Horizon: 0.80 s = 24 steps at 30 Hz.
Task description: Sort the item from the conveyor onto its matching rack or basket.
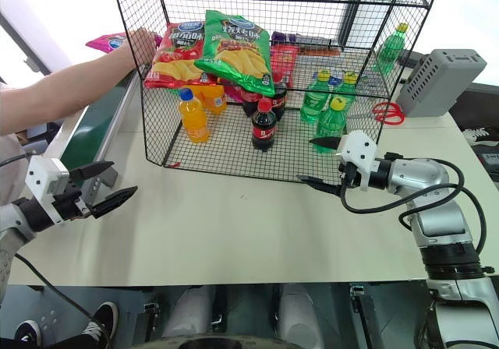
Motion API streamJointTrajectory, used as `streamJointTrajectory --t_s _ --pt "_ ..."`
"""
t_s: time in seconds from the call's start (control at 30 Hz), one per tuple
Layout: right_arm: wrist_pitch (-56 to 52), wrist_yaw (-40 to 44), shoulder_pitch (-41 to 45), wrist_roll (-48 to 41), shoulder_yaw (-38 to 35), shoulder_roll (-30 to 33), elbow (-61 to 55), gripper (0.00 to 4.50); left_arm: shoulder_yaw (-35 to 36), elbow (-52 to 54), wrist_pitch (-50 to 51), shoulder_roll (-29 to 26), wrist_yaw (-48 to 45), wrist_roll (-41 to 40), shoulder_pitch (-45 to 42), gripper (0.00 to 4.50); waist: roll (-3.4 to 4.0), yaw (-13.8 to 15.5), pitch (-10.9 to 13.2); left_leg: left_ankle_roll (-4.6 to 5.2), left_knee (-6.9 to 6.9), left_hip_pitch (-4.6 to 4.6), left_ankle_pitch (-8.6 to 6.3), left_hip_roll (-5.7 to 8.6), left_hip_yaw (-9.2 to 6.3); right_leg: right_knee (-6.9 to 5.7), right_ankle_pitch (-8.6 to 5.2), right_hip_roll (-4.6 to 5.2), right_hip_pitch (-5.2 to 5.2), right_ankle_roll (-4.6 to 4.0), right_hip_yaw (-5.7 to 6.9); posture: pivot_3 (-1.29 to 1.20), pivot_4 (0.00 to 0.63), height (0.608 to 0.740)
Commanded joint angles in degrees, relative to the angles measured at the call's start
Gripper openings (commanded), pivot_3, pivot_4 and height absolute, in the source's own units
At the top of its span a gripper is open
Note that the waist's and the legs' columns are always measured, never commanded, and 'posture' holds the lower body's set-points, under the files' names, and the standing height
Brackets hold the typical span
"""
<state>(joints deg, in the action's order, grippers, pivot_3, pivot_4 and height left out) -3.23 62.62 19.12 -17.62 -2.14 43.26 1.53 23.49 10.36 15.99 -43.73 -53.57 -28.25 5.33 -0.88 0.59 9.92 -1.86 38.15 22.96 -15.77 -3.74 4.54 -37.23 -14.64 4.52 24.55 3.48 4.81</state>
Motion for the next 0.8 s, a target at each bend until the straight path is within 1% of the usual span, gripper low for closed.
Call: streamJointTrajectory --t_s 0.03,0.13,0.3,0.43,0.63,0.7,0.8 --pt "1.27 -0.27 0.79 -0.02 -0.51 -0.47 -0.87 4.46 1.73 1.05 -0.62 -0.85 0.39 -0.26 -0.50 4.50 0.00 -0.02 0.00 0.00 0.00 0.00 0.00 0.00 0.00 0.00 0.00 0.00 0.00 0.00 0.00 0.00 0.150 0.740" --pt "1.52 -0.31 0.94 0.26 -0.33 -0.65 -0.63 4.46 1.88 0.56 -2.40 -0.43 0.82 0.44 -1.05 4.50 0.00 0.00 0.00 0.00 0.00 0.00 0.00 0.00 0.00 -0.01 0.00 0.00 0.00 0.00 0.00 0.00 0.150 0.740" --pt "1.63 -0.33 1.47 0.43 -0.01 -1.04 -0.47 4.46 1.76 1.00 -0.60 -1.34 -0.03 -0.60 -0.41 4.50 0.00 -0.03 0.00 0.00 0.00 0.00 0.00 0.00 0.00 0.00 0.00 0.00 0.00 0.00 0.00 0.00 0.150 0.740" --pt "1.39 -0.65 2.12 0.54 0.32 -1.41 -0.60 4.46 1.85 0.69 -1.12 -1.38 -0.31 -0.36 -0.32 4.50 0.00 -0.05 0.00 0.00 0.00 -0.01 0.00 0.00 0.01 -0.01 0.00 0.00 0.00 0.00 0.00 0.00 0.150 0.740" --pt "2.05 -2.18 2.38 1.61 1.48 -3.37 -0.43 4.46 1.72 0.61 -0.48 -1.16 -0.22 -0.39 0.03 4.50 0.00 -0.05 0.00 0.00 0.00 -0.01 0.00 0.00 0.01 -0.01 0.00 0.00 0.00 0.00 0.00 0.00 0.150 0.740" --pt "2.53 -2.36 2.69 2.12 1.78 -3.88 -0.26 4.46 1.80 0.59 -2.16 -0.69 0.58 0.68 -0.12 4.50 0.00 -0.03 0.00 0.00 0.00 -0.01 0.00 0.00 0.00 -0.01 0.00 0.00 0.00 0.00 0.00 0.00 0.150 0.740" --pt "2.59 -3.02 3.79 2.50 2.25 -5.00 0.19 4.46 1.82 0.75 -2.30 -0.70 -0.05 0.05 0.22 4.50 0.00 -0.09 0.00 0.00 0.00 -0.01 0.00 0.00 0.01 -0.02 0.00 0.00 0.00 0.00 0.00 0.00 0.150 0.740"
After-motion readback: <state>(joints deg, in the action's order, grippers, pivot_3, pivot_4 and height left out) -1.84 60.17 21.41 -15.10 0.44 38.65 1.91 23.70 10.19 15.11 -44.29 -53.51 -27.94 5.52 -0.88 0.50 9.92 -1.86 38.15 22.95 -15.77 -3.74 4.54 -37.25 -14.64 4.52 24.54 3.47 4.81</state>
